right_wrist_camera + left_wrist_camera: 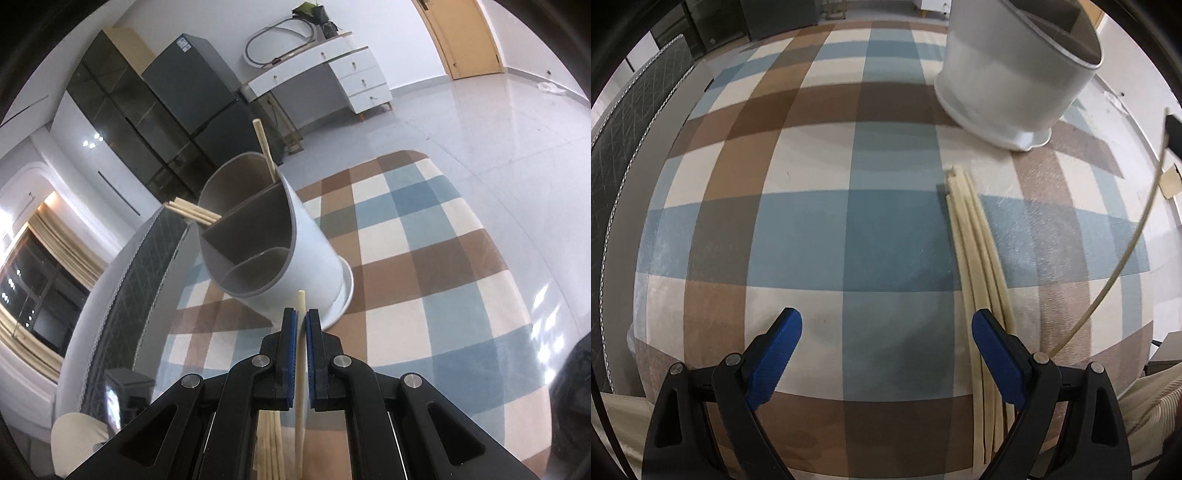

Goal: Organize utensils
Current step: 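Pinch another chopstick with the left gripper while the right gripper holds its chopstick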

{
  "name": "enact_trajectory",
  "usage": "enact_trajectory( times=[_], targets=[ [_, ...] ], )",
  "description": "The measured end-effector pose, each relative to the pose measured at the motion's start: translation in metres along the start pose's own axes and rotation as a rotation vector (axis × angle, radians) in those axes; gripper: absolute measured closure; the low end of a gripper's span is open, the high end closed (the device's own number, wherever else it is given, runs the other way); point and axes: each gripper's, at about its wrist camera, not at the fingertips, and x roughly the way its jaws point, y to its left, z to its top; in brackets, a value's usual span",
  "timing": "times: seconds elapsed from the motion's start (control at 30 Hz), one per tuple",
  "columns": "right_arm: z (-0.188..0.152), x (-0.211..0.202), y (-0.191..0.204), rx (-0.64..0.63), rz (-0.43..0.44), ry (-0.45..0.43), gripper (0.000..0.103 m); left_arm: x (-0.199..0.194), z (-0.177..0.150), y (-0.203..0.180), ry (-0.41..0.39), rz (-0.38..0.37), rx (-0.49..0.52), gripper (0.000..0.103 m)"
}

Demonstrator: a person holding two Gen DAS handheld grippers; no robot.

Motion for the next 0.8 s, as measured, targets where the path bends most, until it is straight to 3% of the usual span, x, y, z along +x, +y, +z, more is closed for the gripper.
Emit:
enact_trajectory(
  times=[0.43,0.53,0.63,0.7,0.8],
  targets=[
    [0.004,-0.011,-0.004,-0.003,-0.011,-0.028,0.099,0.006,0.015,-0.013,-0.02,0.032,0.004,0.014],
    [0.004,-0.011,-0.006,0.012,-0.003,-0.023,0.099,0.002,0.02,-0.024,-0.055,0.023,0.027,0.032],
    [0.006,-0.012,-0.008,0.022,0.004,-0.027,0.099,0.0,0.024,-0.041,-0.072,0.009,0.071,0.065],
    [0.006,-0.013,-0.008,0.017,-0.003,-0.032,0.099,0.0,0.028,-0.052,-0.069,-0.004,0.11,0.097],
    [0.006,-0.014,-0.01,0.022,-0.009,-0.031,0.099,0.0,0.032,-0.063,-0.073,0.002,0.148,0.102]
  ],
)
